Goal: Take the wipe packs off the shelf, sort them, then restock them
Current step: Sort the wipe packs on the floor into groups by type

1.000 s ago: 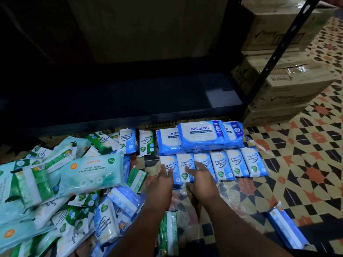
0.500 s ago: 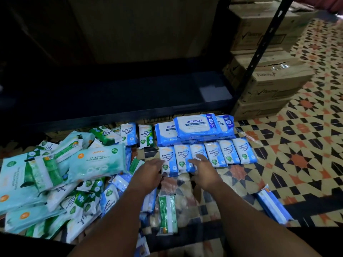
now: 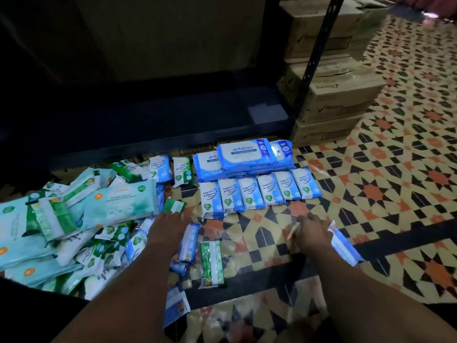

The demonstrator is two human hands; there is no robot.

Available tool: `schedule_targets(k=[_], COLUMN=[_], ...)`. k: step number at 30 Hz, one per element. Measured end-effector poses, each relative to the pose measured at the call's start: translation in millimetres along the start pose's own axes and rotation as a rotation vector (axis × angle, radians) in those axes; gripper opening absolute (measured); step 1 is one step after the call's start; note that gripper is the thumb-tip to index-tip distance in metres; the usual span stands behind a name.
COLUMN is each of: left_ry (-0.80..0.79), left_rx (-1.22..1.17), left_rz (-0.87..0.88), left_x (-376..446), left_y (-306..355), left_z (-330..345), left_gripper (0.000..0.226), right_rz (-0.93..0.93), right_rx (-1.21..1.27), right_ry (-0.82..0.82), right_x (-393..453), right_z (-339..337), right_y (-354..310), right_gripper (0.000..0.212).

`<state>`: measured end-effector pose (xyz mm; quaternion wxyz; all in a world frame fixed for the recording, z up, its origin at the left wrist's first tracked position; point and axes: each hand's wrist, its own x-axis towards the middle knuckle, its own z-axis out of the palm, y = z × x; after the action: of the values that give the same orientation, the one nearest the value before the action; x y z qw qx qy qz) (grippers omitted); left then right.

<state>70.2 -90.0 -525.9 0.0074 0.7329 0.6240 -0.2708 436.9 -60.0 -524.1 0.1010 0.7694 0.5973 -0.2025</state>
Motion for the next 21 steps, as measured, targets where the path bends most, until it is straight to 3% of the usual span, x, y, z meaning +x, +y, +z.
schedule_targets(k=[7, 10, 12, 17, 21], left_ry=[-0.028, -0.019, 0.013, 0.197, 0.321], left_rx=[-0.107, -0.291, -0.425, -0.569, -0.571], left_rz=[-0.009, 0.020, 0.027, 0.066, 0.108], left_x=[29.0, 38.8, 42.9, 46.4, 38.8], left_y=[1.7, 8.3, 17.7, 44.0, 60.5], left_z=[-17.1, -28.7, -35.5, -35.0, -39.2], left_gripper=[0.063, 0.043, 0.018, 0.030, 0.044], right_rz=[0.213, 0.217, 0.211, 0.153, 0.090], right_rx=[0.090, 0.070, 0.035, -0.010, 0.094], right_ry=[-0.047, -0.042, -0.033, -0.058, -0.084], right_x=[-6.0, -2.9, 0.7, -0.9, -5.4], right_z=[14.6, 17.9, 16.6, 15.6, 19.8], right_y=[58.9, 62.6, 58.7, 40.5, 21.3], right_gripper=[0.048, 0.049, 0.050, 0.063, 0.070])
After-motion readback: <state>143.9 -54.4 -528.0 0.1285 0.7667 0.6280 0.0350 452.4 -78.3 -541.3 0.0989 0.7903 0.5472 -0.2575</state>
